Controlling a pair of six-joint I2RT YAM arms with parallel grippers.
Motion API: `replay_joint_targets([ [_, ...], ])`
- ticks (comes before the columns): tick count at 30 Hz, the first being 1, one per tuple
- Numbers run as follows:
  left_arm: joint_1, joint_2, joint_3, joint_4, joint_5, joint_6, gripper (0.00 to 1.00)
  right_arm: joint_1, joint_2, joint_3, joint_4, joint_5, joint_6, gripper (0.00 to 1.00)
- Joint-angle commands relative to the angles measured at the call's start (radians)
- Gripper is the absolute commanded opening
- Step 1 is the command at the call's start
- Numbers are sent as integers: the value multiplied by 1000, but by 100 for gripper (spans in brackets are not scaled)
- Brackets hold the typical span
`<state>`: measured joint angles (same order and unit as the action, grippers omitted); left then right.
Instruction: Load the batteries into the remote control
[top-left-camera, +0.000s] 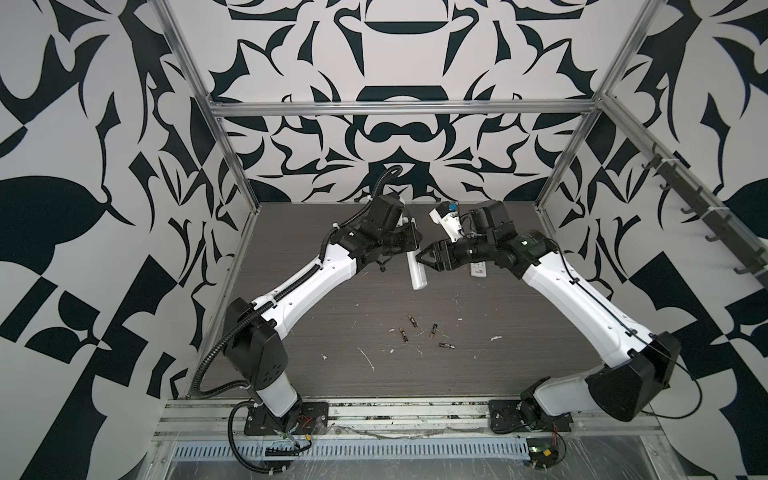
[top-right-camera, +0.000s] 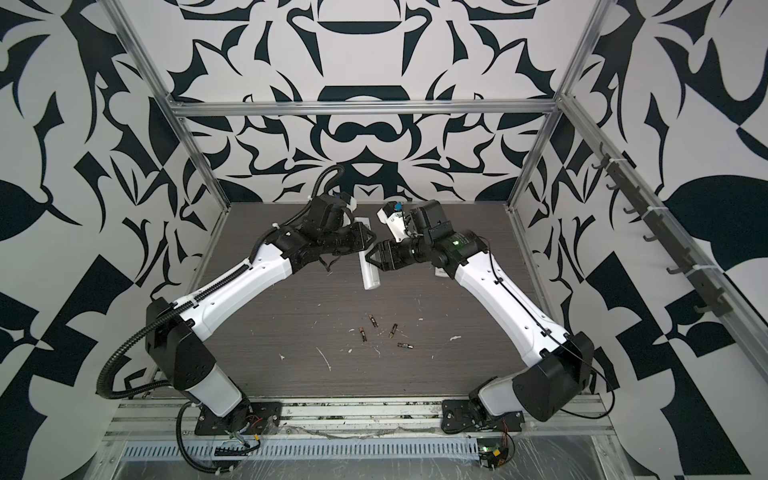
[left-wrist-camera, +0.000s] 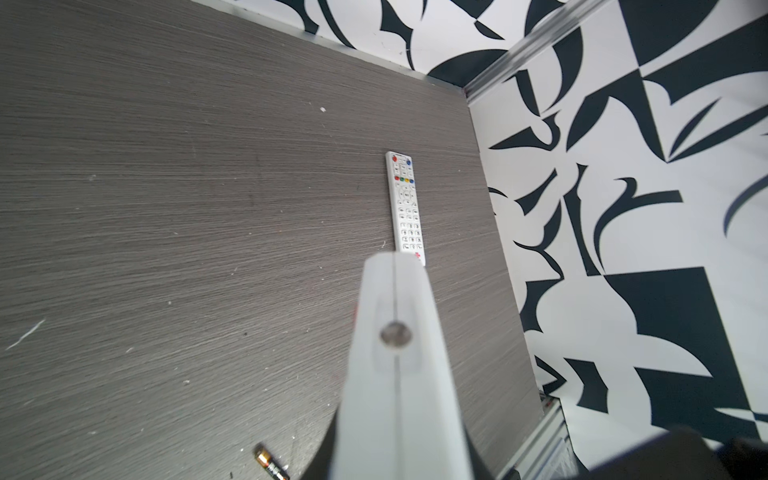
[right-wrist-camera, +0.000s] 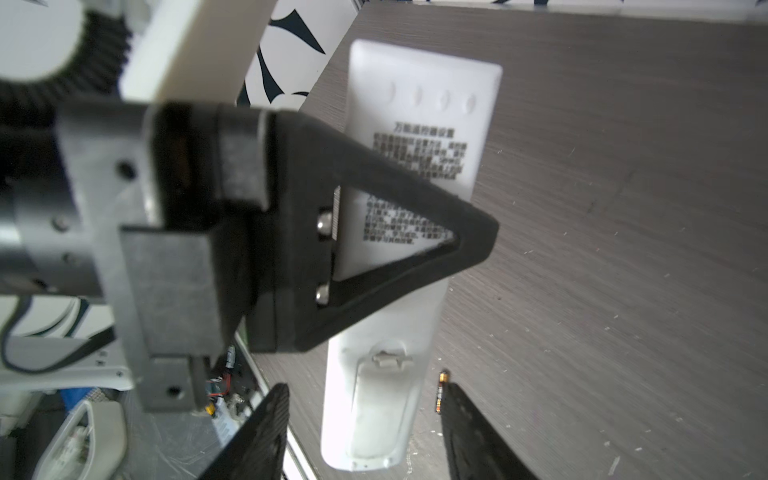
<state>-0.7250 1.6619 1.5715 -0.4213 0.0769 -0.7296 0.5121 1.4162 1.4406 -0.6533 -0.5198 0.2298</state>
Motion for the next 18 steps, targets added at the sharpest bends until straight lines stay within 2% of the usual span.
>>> replay_joint_targets([
  [1,-4,-28,-21,64,55,4,0,5,-19,32,21,-5,-13,65],
  [7,-5,-48,-41,96,89,9,0,3,-12,24,10,-22,-24,67],
  [18,-5,-54,-38,88,60,12,0,3,-2,-4,-6,6,-24,66],
])
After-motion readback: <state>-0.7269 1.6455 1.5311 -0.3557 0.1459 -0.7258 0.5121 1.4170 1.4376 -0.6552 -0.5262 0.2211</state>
